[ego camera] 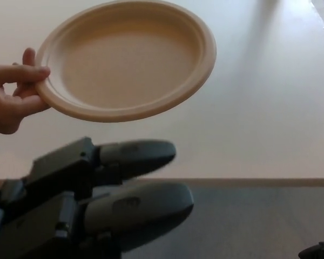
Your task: A person passes a plate to the robot and the robot grabs it with its left hand and places it at the centre of the table infront of it
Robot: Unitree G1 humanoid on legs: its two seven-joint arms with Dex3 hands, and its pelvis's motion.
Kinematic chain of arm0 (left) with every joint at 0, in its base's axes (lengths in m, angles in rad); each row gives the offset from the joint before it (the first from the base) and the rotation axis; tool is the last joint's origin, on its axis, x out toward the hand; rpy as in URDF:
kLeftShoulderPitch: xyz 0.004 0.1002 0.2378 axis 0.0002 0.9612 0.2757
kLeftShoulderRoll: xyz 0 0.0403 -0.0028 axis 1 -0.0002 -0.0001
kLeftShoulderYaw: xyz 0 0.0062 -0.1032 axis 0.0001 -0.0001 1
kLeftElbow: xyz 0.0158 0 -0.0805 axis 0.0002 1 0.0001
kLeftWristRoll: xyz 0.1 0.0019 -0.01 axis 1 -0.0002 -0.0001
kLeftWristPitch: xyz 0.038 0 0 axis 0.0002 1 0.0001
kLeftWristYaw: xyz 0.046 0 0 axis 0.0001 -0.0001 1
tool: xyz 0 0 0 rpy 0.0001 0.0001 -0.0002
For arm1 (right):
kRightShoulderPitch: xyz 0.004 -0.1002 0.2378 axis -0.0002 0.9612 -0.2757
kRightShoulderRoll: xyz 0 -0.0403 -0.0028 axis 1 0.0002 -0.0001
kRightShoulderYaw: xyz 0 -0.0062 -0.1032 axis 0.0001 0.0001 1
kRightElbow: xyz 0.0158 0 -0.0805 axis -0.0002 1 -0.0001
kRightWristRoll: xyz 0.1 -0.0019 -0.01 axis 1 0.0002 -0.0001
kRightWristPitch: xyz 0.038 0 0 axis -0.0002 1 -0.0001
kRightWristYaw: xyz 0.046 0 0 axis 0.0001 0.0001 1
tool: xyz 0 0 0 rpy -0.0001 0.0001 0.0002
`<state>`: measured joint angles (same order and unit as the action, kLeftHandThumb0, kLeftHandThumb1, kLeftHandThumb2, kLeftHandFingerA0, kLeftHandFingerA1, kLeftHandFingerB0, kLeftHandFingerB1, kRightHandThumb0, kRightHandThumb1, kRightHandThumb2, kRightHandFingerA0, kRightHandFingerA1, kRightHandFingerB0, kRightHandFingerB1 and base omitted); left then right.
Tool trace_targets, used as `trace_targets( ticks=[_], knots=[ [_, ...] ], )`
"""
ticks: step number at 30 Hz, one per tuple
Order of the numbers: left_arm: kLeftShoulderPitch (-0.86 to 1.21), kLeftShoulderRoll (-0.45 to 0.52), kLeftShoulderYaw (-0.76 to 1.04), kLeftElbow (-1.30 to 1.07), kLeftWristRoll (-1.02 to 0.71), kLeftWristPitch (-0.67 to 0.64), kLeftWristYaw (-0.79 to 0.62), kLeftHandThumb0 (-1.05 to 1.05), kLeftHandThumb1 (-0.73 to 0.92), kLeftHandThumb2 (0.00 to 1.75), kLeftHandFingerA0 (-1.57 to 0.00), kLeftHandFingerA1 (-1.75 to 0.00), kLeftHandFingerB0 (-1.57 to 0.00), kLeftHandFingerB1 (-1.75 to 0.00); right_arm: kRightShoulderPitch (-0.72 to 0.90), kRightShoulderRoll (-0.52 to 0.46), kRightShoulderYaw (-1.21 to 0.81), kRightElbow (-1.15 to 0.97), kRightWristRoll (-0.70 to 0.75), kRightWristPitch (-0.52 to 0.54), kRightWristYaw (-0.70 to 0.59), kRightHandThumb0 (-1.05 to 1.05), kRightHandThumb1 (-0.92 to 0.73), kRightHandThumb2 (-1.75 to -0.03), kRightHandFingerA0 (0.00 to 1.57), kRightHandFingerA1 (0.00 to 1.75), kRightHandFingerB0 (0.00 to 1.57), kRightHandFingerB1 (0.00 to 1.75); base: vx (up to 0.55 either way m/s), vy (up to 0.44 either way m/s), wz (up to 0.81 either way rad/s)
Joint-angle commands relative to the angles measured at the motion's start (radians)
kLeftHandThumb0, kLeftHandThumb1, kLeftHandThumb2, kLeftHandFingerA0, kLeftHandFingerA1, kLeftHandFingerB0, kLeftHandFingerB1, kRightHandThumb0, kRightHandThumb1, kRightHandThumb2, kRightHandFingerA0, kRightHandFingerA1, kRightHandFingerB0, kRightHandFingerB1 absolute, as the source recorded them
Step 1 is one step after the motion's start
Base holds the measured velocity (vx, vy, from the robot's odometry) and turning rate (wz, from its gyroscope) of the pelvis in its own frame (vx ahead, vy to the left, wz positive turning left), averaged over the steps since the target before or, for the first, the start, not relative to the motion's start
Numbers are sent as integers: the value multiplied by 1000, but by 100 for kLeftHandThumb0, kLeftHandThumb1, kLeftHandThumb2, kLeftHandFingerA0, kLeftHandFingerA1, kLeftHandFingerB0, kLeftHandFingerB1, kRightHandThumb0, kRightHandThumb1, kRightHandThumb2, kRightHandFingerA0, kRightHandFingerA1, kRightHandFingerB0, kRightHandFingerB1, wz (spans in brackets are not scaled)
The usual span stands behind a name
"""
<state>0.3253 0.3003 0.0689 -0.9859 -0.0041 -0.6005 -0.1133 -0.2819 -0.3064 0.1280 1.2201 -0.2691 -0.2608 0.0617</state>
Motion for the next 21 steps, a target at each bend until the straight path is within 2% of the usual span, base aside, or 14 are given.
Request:
trace_targets(
  ticks=[1,3,4,7,8,11,12,14,15,16,17,19,20,21],
  knots=[
    [-175,19,188,80,95,-5,11,-65,38,69,-16,-36,-30,-40,-6,-24,1,12,-1,-1,13,-65,-77,-63,77,74,50,57,0,0,0],
    [-200,27,248,100,148,-11,-1,-69,42,73,-14,-36,-25,-39,-5,-25,-1,10,2,-2,14,-65,-76,-63,78,74,48,56,0,0,0],
    [-210,38,268,106,169,21,-12,-67,44,76,-7,-35,-6,-37,-5,-25,-1,11,2,-1,15,-65,-76,-63,78,75,48,57,0,0,0],
    [-279,76,264,166,197,116,-42,-67,42,71,-8,-34,-10,-37,-6,-25,1,10,1,2,18,-65,-75,-63,77,74,48,56,0,0,0],
    [-317,81,245,198,212,137,-44,-57,38,80,0,-35,-13,-46,-8,-26,2,11,1,3,20,-64,-75,-63,78,73,49,56,0,0,0],
    [-393,92,204,253,239,196,-53,-58,39,80,0,-35,-15,-47,-11,-26,3,14,1,8,24,-64,-77,-63,77,72,50,56,0,0,0],
    [-461,87,180,313,308,198,-35,-36,21,84,0,-50,-1,-48,-14,-25,3,14,2,12,24,-65,-75,-63,77,73,48,56,0,0,0],
    [-497,80,160,340,349,213,-29,-36,20,84,0,-50,-1,-49,-13,-25,2,14,3,8,26,-64,-75,-63,77,74,49,57,0,0,0],
    [-510,83,154,351,363,222,-31,-77,49,59,-11,-29,-10,-34,-13,-25,4,15,1,9,27,-65,-75,-63,77,73,49,56,0,0,0],
    [-519,85,150,359,372,228,-33,-77,49,59,-11,-29,-10,-34,-14,-26,5,15,0,10,27,-65,-75,-63,77,73,49,56,0,0,0],
    [-537,97,137,387,398,245,-44,-63,39,82,-4,-35,-1,-40,-16,-27,8,15,-3,12,29,-64,-77,-63,77,72,52,56,0,0,0],
    [-554,113,119,428,439,263,-58,-66,41,82,-4,-34,-1,-39,-19,-29,10,13,-5,14,32,-63,-77,-63,76,72,53,57,0,0,0],
    [-556,118,108,442,470,268,-57,-83,48,58,-6,-27,-4,-29,-19,-30,9,10,-3,12,35,-64,-75,-63,76,72,51,56,0,0,0],
    [-556,124,96,457,506,274,-57,-83,48,58,-6,-27,-4,-29,-17,-31,8,6,-1,11,39,-64,-75,-63,76,72,51,56,0,0,0]
  ],
)
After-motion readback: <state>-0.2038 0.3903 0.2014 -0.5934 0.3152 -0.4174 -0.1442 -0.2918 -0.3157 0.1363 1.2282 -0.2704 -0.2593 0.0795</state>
